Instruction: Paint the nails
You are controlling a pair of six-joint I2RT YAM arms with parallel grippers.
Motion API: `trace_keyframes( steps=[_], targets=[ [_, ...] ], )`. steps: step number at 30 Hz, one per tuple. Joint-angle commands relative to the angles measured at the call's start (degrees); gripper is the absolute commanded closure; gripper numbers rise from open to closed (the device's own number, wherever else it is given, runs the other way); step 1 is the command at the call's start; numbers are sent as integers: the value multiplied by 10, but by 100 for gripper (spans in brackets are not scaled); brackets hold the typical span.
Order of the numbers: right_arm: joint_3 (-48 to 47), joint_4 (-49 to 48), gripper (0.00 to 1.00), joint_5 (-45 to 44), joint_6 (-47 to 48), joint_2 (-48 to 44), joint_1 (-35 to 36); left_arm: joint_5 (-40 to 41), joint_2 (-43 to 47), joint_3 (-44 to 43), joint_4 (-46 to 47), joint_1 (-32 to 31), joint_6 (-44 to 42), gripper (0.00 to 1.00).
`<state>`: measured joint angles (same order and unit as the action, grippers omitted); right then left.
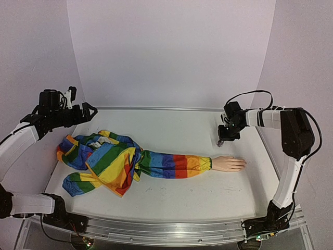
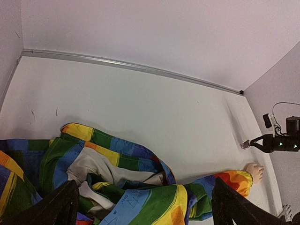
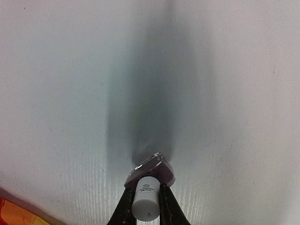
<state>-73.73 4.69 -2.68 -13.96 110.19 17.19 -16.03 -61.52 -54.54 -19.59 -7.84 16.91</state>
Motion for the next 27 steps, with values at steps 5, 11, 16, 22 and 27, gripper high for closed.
trace_keyframes(
  steps=[5, 11, 16, 22, 27],
  targets=[
    [65, -55, 100, 106, -31, -128, 4, -119, -40, -42, 31, -15, 53, 1],
    [130, -136, 100, 224, -87, -193, 14, -41, -33, 2, 124, -170, -8, 1],
    [163, -202, 100, 259, -134, -213, 47, 32, -55, 76, 297, -301, -103, 0],
    [134, -226, 100, 269, -169, -199, 114, 135, -146, 53, 371, -434, -265, 1],
    [123, -266, 100, 296, -202, -199, 150, 183, -206, 43, 415, -487, -354, 4]
  ],
)
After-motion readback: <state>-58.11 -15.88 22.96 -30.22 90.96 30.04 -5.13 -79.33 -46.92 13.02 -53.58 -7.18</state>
